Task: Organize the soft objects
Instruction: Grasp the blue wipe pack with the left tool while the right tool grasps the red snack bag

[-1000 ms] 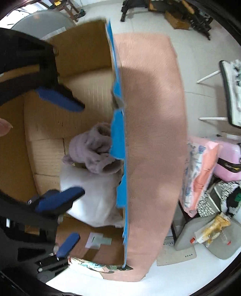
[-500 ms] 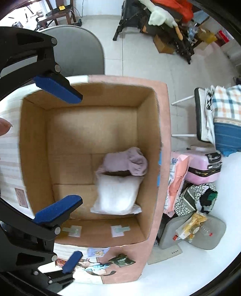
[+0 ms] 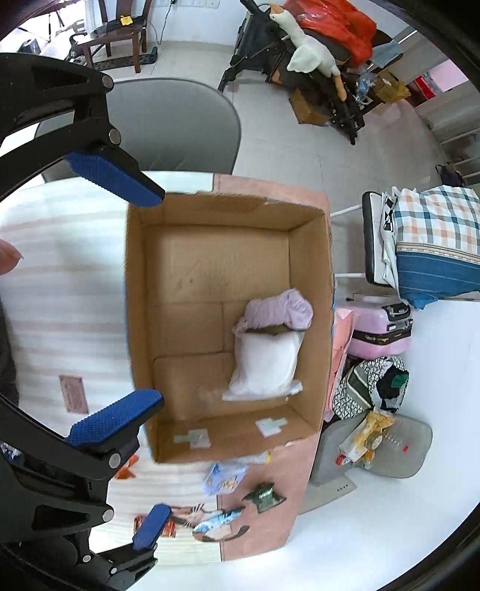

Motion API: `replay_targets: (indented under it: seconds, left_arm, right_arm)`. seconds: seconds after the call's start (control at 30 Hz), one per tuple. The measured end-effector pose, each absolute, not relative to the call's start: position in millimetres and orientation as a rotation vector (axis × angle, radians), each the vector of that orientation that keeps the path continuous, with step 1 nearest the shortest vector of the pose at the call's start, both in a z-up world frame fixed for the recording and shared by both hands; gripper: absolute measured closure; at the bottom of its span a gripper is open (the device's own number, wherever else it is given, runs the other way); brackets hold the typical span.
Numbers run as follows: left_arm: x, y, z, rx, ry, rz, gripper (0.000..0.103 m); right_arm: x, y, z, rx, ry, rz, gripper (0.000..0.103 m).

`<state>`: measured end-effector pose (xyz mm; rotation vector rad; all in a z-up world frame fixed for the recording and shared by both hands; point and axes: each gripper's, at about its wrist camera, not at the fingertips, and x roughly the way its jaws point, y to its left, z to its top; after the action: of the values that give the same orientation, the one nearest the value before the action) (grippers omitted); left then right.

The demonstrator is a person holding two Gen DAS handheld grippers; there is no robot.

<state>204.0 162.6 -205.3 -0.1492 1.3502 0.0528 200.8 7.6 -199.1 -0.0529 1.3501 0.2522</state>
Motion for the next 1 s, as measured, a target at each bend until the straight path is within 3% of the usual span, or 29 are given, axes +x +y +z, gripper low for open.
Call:
replay_targets:
  seconds: [0.33,0.6,0.83,1.0]
  left_arm:
    - [225,45,-172,-0.02,1.28,-0.008,0.002]
    - [306,-117,-254,0.176,1.489,-0.205,0.002]
    - [360,-167,-366,-0.277,1.818,-0.171,0.002]
    - [387,-156,-410,-0.617,1.855,0.046,0.002]
  right_arm:
    - [212,-133,-176,0.113,1.281,0.128,0.0]
    - [233,-347,-229,0.253,1.426,-0.234,0.0]
    - [236,-471,-296,0.444,1.492,-0.439,0.0]
    - [240,-509,-336,0.532,1.53,-0.504,0.0]
